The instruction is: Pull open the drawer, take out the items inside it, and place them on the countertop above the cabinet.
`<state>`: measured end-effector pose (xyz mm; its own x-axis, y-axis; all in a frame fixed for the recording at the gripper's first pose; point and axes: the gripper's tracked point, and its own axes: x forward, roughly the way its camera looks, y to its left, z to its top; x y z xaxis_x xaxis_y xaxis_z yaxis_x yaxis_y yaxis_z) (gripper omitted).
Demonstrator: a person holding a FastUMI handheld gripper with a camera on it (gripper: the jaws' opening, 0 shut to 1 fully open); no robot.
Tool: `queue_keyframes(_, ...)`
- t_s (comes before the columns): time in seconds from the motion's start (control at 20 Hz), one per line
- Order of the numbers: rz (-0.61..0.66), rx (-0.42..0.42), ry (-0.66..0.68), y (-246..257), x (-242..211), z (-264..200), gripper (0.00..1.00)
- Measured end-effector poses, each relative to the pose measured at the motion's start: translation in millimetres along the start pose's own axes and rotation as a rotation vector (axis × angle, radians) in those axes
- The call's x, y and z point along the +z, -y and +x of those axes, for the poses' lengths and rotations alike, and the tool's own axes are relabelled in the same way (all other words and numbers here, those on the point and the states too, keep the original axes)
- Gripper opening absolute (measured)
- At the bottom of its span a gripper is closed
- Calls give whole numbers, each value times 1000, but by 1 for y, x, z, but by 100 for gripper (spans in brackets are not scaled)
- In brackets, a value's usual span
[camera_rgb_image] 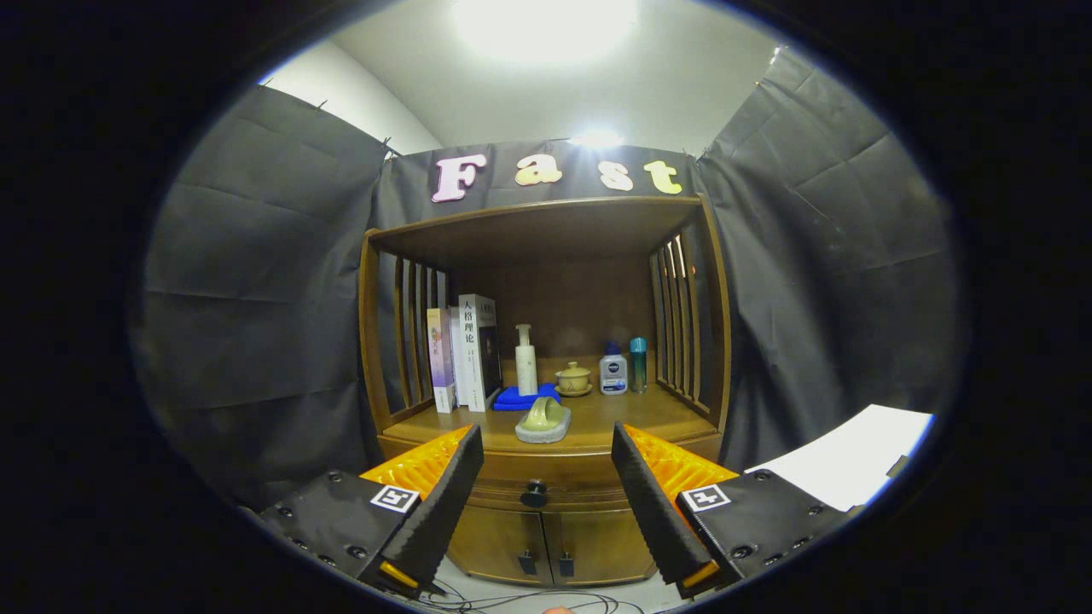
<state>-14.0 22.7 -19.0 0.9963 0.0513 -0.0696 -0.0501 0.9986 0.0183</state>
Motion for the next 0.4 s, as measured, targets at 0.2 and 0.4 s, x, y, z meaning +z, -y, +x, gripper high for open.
queue_keyframes(0.2,-14,8,-18,-2,-7,5,96)
queue_keyframes(0.4,-16,15,-15,-3,-5,6,96)
